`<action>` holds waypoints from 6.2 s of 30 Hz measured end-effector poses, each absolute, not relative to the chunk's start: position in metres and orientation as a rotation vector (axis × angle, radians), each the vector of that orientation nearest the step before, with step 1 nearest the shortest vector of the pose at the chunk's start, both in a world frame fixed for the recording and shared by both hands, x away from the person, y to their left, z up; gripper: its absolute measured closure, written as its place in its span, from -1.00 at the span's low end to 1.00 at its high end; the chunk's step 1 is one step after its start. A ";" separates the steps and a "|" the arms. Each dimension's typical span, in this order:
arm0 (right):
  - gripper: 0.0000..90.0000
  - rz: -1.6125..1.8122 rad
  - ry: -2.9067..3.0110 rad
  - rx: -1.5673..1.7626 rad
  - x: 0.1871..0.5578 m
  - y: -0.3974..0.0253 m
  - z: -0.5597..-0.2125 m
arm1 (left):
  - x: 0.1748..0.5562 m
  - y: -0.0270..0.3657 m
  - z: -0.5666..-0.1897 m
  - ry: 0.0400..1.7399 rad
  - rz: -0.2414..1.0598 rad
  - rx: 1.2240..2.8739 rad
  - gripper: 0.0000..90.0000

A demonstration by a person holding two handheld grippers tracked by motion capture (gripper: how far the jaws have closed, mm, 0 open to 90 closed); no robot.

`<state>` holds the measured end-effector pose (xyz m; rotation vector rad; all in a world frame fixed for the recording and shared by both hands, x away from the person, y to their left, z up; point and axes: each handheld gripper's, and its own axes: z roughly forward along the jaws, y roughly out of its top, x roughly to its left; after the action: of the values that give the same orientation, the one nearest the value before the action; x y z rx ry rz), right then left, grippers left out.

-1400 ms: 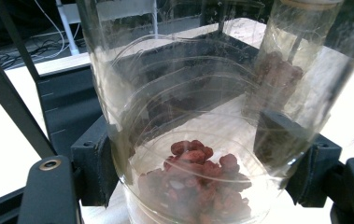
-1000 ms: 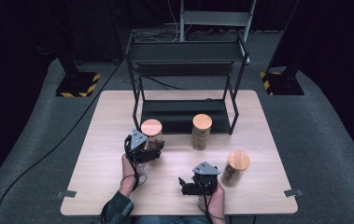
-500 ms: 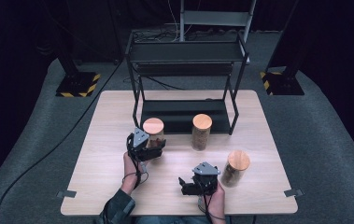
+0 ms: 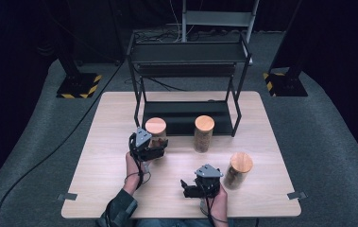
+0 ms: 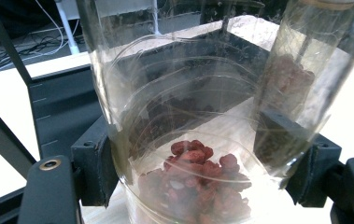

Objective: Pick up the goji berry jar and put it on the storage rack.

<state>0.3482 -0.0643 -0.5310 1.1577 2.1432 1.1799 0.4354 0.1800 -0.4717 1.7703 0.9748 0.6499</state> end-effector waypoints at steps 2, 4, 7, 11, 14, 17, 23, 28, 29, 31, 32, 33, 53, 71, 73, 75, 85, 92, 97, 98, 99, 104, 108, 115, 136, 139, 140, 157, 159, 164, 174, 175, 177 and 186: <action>-0.98 1.181 2.143 1.157 0.348 -0.064 -0.531 | 0.436 0.180 -0.472 0.975 0.651 1.769 -0.45; -0.98 1.182 2.141 1.160 0.348 -0.065 -0.531 | 0.437 0.179 -0.472 0.974 0.652 1.773 -0.45; -0.98 1.183 2.138 1.159 0.348 -0.065 -0.531 | 0.439 0.178 -0.472 0.980 0.660 1.784 -0.45; -0.98 1.183 2.140 1.158 0.348 -0.065 -0.531 | 0.441 0.178 -0.472 0.985 0.651 1.772 -0.45; -0.98 1.183 2.141 1.157 0.348 -0.065 -0.531 | 0.442 0.177 -0.472 0.984 0.652 1.771 -0.45; -0.98 1.185 2.138 1.156 0.348 -0.065 -0.531 | 0.443 0.176 -0.473 0.984 0.653 1.776 -0.45; -0.98 1.191 2.138 1.154 0.347 -0.065 -0.531 | 0.446 0.172 -0.473 0.987 0.650 1.775 -0.45; -0.99 1.195 2.132 1.150 0.347 -0.065 -0.531 | 0.449 0.169 -0.472 0.983 0.650 1.774 -0.45; -0.99 1.195 2.132 1.151 0.347 -0.065 -0.531 | 0.450 0.169 -0.472 0.981 0.651 1.777 -0.45; -0.99 1.195 2.133 1.151 0.347 -0.065 -0.531 | 0.451 0.168 -0.472 0.982 0.650 1.771 -0.45; -0.99 1.195 2.134 1.150 0.347 -0.065 -0.531 | 0.453 0.168 -0.472 0.984 0.646 1.768 -0.45; -0.99 1.195 2.136 1.151 0.347 -0.065 -0.531 | 0.453 0.168 -0.471 0.987 0.645 1.767 -0.45; -0.99 1.196 2.138 1.147 0.347 -0.065 -0.531 | 0.471 0.166 -0.471 1.007 0.633 1.753 -0.45; -0.99 1.197 2.136 1.145 0.347 -0.065 -0.531 | 0.485 0.161 -0.467 0.990 0.643 1.756 -0.45; -0.99 1.196 2.135 1.143 0.347 -0.065 -0.531 | 0.486 0.161 -0.466 0.987 0.645 1.758 -0.45; -0.99 1.197 2.134 1.142 0.347 -0.065 -0.531 | 0.487 0.160 -0.465 0.983 0.650 1.763 -0.45; -0.99 1.196 2.135 1.142 0.347 -0.065 -0.531 | 0.494 0.157 -0.462 0.970 0.659 1.766 -0.45; -0.99 1.195 2.137 1.139 0.347 -0.065 -0.531 | 0.498 0.156 -0.461 0.968 0.662 1.760 -0.45; -0.99 1.196 2.135 1.139 0.346 -0.065 -0.531 | 0.501 0.156 -0.461 0.970 0.661 1.767 -0.45; -0.99 1.196 2.135 1.139 0.346 -0.065 -0.531 | 0.502 0.156 -0.461 0.973 0.660 1.765 -0.45; -0.99 1.195 2.135 1.138 0.346 -0.065 -0.531 | 0.502 0.156 -0.461 0.975 0.661 1.760 -0.45; -0.99 1.194 2.137 1.140 0.347 -0.065 -0.531 | 0.505 0.155 -0.460 0.977 0.660 1.761 -0.45; -0.99 1.194 2.135 1.138 0.346 -0.065 -0.531 | 0.507 0.154 -0.460 0.979 0.660 1.754 -0.45; -0.99 1.193 2.136 1.139 0.346 -0.065 -0.531 | 0.512 0.154 -0.461 0.985 0.665 1.756 -0.45; -0.99 1.188 2.136 1.136 0.346 -0.064 -0.531 | 0.527 0.152 -0.462 1.002 0.671 1.759 -0.45; -0.99 1.186 2.135 1.136 0.346 -0.064 -0.531 | 0.529 0.152 -0.462 1.003 0.673 1.758 -0.45; -0.99 1.186 2.135 1.136 0.346 -0.064 -0.531 | 0.529 0.152 -0.462 1.005 0.669 1.752 -0.45; -0.99 1.187 2.136 1.137 0.347 -0.064 -0.531 | 0.540 0.146 -0.465 1.014 0.680 1.755 -0.45; -0.98 1.187 2.135 1.136 0.346 -0.064 -0.531 | 0.541 0.145 -0.465 1.010 0.682 1.759 -0.45; -0.98 1.186 2.138 1.135 0.347 -0.064 -0.531 | 0.543 0.146 -0.466 1.016 0.685 1.762 -0.45; -0.98 1.186 2.137 1.136 0.346 -0.064 -0.531 | 0.549 0.148 -0.471 1.038 0.690 1.764 -0.45; -0.99 1.186 2.137 1.135 0.346 -0.064 -0.531 | 0.550 0.148 -0.472 1.041 0.689 1.765 -0.45; -0.99 1.187 2.135 1.137 0.346 -0.064 -0.531 | 0.551 0.148 -0.473 1.045 0.693 1.767 -0.45; -0.98 1.187 2.134 1.135 0.346 -0.064 -0.531 | 0.555 0.146 -0.477 1.052 0.707 1.773 -0.45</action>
<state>0.3461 -0.0640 -0.5307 1.1350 2.1338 1.1868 0.5547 0.1463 -0.4766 1.7730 1.0521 0.7067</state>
